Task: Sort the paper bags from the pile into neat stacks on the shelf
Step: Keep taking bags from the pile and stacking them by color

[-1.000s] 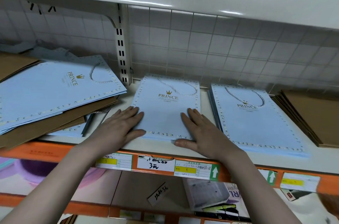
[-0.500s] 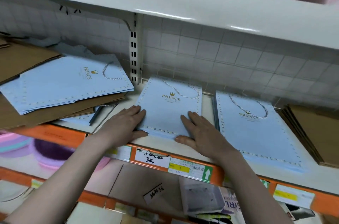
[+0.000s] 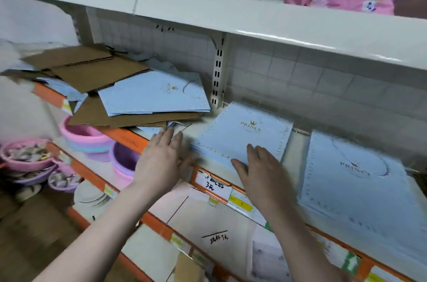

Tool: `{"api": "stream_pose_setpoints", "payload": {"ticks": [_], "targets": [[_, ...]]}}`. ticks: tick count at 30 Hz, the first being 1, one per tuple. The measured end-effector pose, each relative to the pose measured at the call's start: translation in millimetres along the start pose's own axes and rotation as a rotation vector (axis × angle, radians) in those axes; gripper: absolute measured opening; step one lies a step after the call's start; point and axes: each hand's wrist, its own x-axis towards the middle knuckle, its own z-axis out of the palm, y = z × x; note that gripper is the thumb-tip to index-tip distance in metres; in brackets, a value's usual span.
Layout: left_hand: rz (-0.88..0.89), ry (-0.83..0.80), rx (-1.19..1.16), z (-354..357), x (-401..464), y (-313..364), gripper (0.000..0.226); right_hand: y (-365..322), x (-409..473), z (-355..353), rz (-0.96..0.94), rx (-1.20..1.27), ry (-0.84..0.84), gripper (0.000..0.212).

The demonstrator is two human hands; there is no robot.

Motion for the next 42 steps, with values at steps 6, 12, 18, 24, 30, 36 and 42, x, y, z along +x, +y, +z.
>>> {"api": "stream_pose_setpoints", "payload": {"ticks": [6, 12, 18, 24, 30, 36, 42], "targets": [[-0.139, 0.146, 0.065, -23.3, -11.4, -44.4, 0.059, -44.2, 18.6, 5.5, -0.054, 0.107, 0.06, 0.06], [-0.149, 0.177, 0.047, -30.6, 10.8, -102.2, 0.065, -90.5, 55.9, 11.3, -0.074, 0.131, 0.078, 0.057], [-0.125, 0.209, 0.014, -36.4, 54.9, -183.8, 0.067, -158.8, 97.6, 26.7, 0.019, 0.178, 0.104, 0.057], [-0.027, 0.185, -0.014, -32.1, 100.2, -238.5, 0.077, -195.8, 120.0, 41.0, 0.093, 0.167, 0.159, 0.055], [-0.024, 0.2, -0.051, -31.5, 131.5, -255.6, 0.08, -216.2, 147.8, 41.2, 0.103, 0.191, 0.152, 0.056], [-0.104, 0.271, -0.059, -32.1, 142.4, -297.3, 0.07, -246.6, 188.3, 40.3, 0.022, 0.194, 0.19, 0.059], [-0.192, 0.291, -0.039, -54.8, 157.2, -363.6, 0.067, -303.7, 222.6, 45.3, -0.052, 0.182, 0.232, 0.056]]}}
